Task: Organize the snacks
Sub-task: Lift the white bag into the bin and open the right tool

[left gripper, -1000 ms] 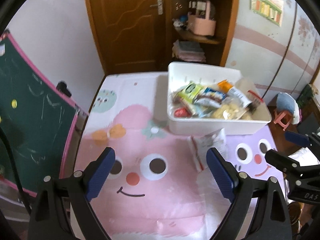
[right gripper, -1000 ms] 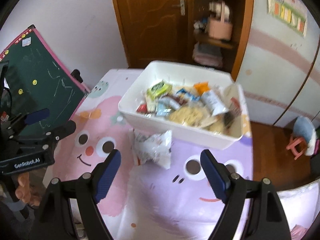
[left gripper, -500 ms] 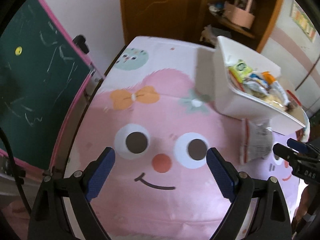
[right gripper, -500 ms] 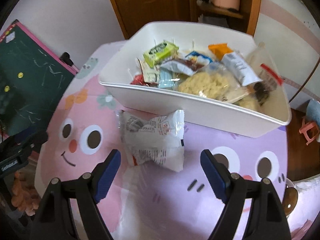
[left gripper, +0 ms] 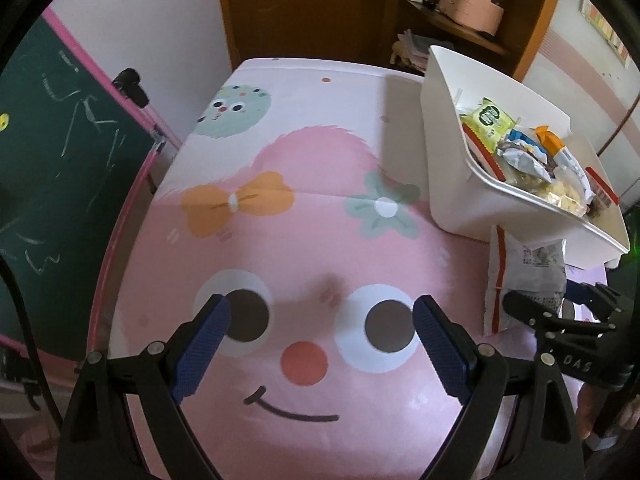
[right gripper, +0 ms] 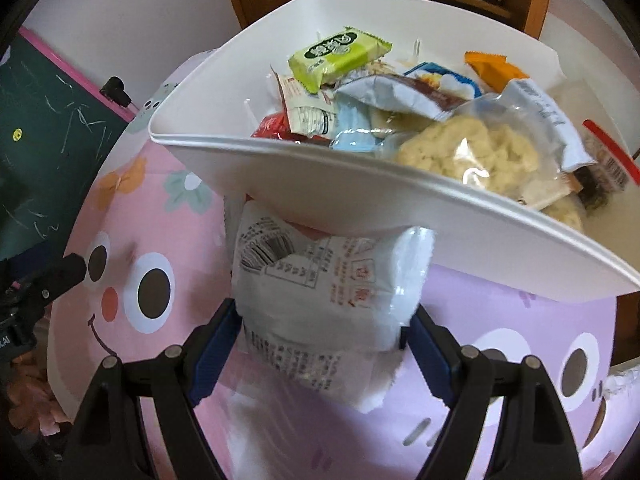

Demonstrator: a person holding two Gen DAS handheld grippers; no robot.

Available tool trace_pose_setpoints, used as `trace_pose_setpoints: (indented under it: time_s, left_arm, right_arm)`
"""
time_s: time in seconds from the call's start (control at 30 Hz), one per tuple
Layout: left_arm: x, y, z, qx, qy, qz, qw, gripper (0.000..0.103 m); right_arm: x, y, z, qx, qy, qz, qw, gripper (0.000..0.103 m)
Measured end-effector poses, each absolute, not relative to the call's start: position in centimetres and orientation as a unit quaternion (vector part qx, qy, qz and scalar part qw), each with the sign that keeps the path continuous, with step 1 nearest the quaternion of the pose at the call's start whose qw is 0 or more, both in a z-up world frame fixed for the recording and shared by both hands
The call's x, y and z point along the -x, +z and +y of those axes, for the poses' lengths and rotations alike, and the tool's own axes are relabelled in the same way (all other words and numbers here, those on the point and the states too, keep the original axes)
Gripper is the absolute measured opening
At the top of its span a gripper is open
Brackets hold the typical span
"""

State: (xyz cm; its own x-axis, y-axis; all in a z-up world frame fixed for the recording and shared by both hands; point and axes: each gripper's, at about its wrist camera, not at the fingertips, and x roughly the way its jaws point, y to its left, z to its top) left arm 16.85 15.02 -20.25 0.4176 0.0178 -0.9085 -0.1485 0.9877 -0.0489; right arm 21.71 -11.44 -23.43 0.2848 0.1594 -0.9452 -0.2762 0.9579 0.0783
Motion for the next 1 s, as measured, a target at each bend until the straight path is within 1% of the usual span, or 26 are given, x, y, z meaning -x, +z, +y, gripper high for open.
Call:
trace_pose_setpoints:
  time_s: [0.07,0.1,0.23,0.4,0.57,0.77,1.0]
  left_arm:
    - [-17.2,-20.3,14.6,0.059,0.044,0.539,0.839,0.092]
    - [-17.4,-20.3,14.5,0.059,0.041,0.540,0.838,0.092]
    - [-17.6,-20.4,13.6,0.057,0.029,0.544,0.837,0.092]
    - [-17.4,-19.7,12.5,0.055,0.012,0.548,0.834,0.092]
    - [-16.9,-17.1,11.0,0.047,-0.011,0.546,0.837,0.092]
    - [-17.2,-11.5,8.1,0.016,-0.041,0.520,0.853,0.092]
    - [-20.3,-4.5,5.1,-0.009,-0.062,0.482,0.874,0.092]
  right_arm:
    - [-21.5,-23.4,-11.4,0.047,0.138,0.575,0.805,0.069]
    - [-21.4,-23.4,-11.4,0.042,0.145,0.574,0.805,0.061]
    - [-20.7,-23.0,-11.5,0.046,0.152,0.568,0.808,0.056]
    - [-19.2,-21.9,-11.7,0.038,0.158,0.566,0.808,0.053]
    - [-16.9,-18.7,-12.5,0.019,0.166,0.556,0.814,0.053]
    - [-15.5,-12.2,-14.3,0.007,0.165,0.513,0.842,0.053]
    - [-17.9,-3.8,-16.8,0.006,0.131,0.459,0.879,0.053]
